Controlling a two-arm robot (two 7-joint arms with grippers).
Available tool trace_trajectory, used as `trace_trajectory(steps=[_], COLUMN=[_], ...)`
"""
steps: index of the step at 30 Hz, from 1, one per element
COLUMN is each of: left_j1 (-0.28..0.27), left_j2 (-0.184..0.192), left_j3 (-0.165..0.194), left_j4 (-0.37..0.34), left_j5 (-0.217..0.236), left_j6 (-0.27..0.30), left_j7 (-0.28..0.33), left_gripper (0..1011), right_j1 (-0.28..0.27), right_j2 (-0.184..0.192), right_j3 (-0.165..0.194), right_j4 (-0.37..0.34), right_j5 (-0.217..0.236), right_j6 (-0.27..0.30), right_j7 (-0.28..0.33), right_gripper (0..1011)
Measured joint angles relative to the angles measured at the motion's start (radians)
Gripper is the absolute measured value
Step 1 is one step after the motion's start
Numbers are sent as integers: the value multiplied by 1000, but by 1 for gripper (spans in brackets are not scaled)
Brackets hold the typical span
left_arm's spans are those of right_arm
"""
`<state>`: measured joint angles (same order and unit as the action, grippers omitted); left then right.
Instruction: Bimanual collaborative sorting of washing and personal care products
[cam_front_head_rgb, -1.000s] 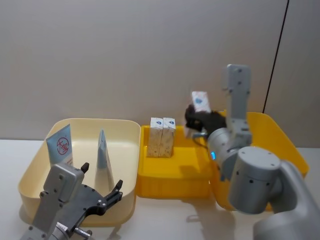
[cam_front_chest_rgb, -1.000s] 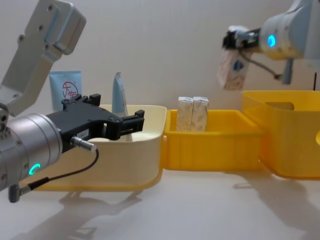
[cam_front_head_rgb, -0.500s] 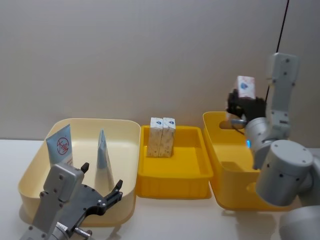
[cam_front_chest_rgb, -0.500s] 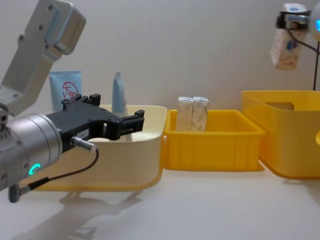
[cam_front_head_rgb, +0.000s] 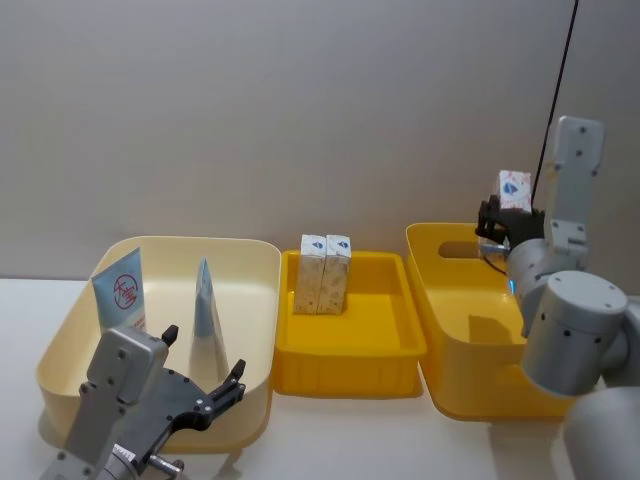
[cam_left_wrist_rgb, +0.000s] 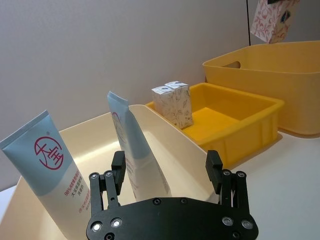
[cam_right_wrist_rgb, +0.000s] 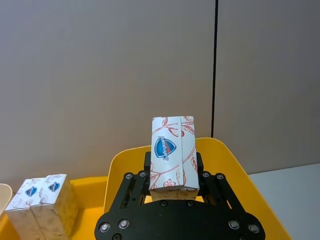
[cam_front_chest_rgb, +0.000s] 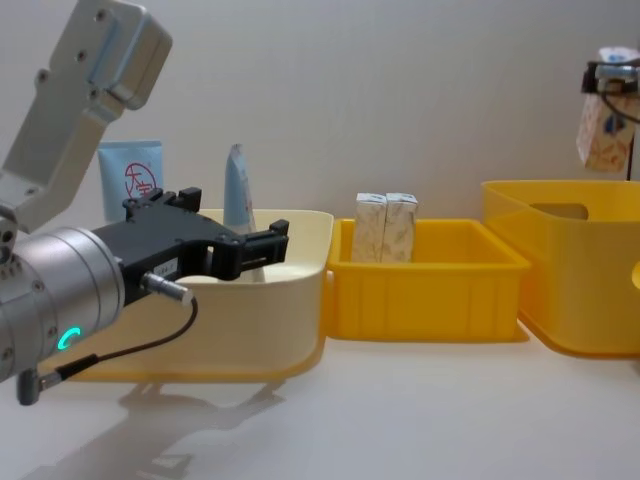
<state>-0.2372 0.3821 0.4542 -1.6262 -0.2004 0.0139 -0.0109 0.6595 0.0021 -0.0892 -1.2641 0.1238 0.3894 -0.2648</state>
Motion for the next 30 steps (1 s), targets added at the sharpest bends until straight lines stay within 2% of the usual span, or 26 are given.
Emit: trace_trajectory(steps=[6, 8, 15, 16, 24, 27, 30], left_j1=[0, 0, 0, 0, 0, 0, -1], left_j2=[0, 0, 0, 0, 0, 0, 0], left_j3=[0, 0, 0, 0, 0, 0, 0], left_j4=[0, 0, 0, 0, 0, 0, 0], left_j5=[0, 0, 0, 0, 0, 0, 0], left_j6=[0, 0, 0, 0, 0, 0, 0], left_j7=[0, 0, 0, 0, 0, 0, 0], left_gripper=[1000, 1000, 1000, 1000, 1000, 1000, 1000], right_j1=[22, 29, 42, 43, 50, 52, 54], right_j2=[0, 0, 0, 0, 0, 0, 0], right_j3=[4, 6, 8, 8, 9, 10, 10], right_j4=[48, 60, 87, 89, 106, 110, 113], right_j5=[-3, -4, -6, -6, -7, -7, -8], right_j6=[4, 4, 5, 6, 6, 6, 7], right_j7=[6, 8, 10, 11, 13, 13, 14], right_gripper=[419, 454, 675, 731, 946, 1001, 1001])
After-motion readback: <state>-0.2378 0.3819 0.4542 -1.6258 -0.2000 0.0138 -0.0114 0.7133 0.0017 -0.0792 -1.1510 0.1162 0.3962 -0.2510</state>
